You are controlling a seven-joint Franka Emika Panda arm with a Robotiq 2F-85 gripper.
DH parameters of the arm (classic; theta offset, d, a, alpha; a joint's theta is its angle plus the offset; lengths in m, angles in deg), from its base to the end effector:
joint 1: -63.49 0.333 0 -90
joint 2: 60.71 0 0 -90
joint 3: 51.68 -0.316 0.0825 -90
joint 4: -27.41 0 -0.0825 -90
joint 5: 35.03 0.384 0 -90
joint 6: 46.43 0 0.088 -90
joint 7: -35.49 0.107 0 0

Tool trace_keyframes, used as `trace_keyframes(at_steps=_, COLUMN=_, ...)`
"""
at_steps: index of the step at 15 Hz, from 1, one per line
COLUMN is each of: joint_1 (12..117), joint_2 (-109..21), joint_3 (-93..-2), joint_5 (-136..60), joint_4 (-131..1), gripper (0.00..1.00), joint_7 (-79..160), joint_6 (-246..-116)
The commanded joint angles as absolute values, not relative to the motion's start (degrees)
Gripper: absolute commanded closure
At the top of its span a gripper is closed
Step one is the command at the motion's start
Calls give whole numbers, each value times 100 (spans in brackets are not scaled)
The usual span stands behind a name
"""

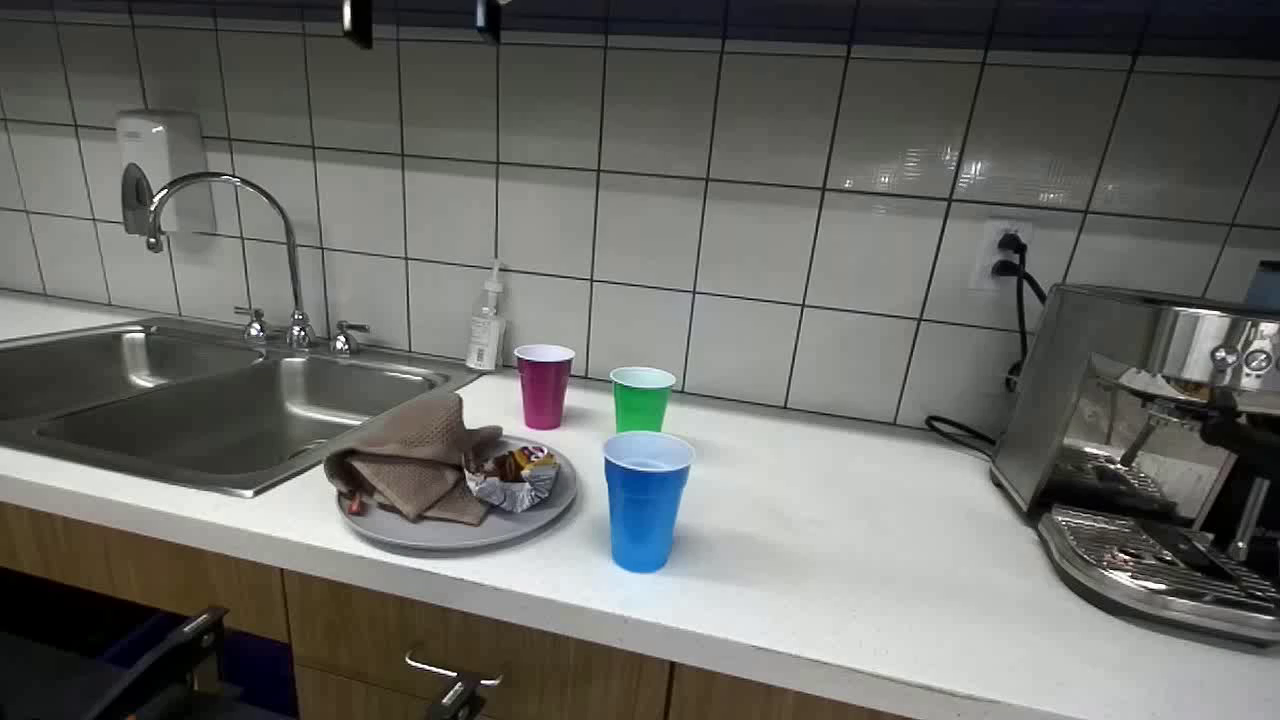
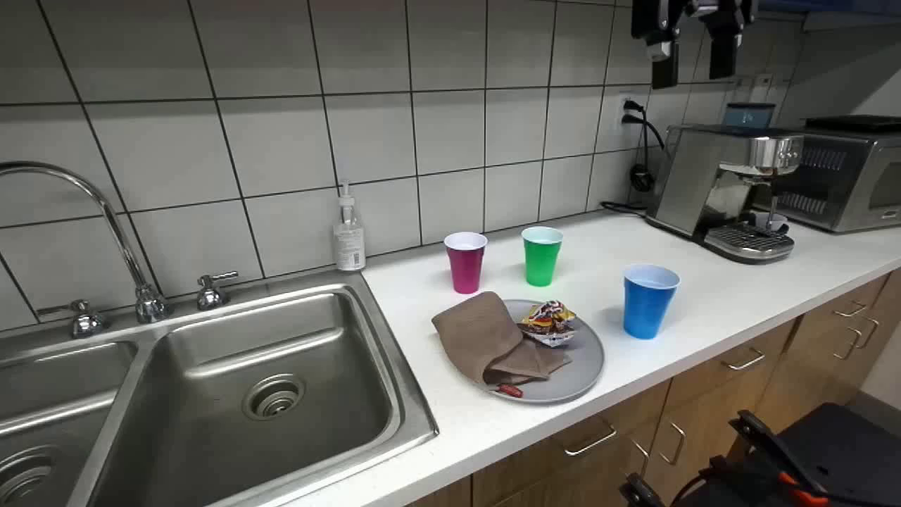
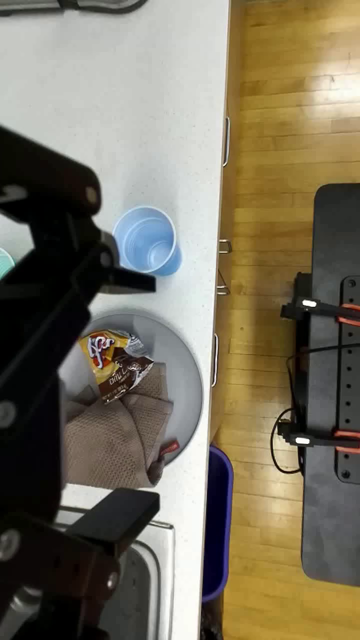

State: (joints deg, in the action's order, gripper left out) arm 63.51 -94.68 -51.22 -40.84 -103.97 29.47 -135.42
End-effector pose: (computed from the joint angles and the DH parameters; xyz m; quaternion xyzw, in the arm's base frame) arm 0.3547 -0.0142 0.5552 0.9948 0.0522 -0.0759 0.0442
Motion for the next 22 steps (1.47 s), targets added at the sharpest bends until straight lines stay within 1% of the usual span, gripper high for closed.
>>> trace_keyframes(at_steps=1, joint_1=6390, joint_2=-9461, joint_3=-5094, joint_5=-4096, joint_4=-10383, gripper=0, joint_7=2965, joint_6=-13528)
trace_keyframes(at_steps=7, joint_1=6374, joint_2=-9491, joint_3=-5069, joint_5=-4067, joint_4=-10570, gripper=0, joint_7=3024, joint_6=-13788)
trace_keyframes(at_steps=13, joint_1=6322, joint_2=-9610, joint_3=-4986, joint_5=-4064, joint_4=-11324, gripper=0, joint_7=3116, joint_6=-14824)
trace_keyframes(at_steps=22, joint_1=6228, joint_2=-9475, joint_3=-5014, joint_5=-4186, joint_4=-12331, gripper=0, joint_7=3230, joint_6=-16036)
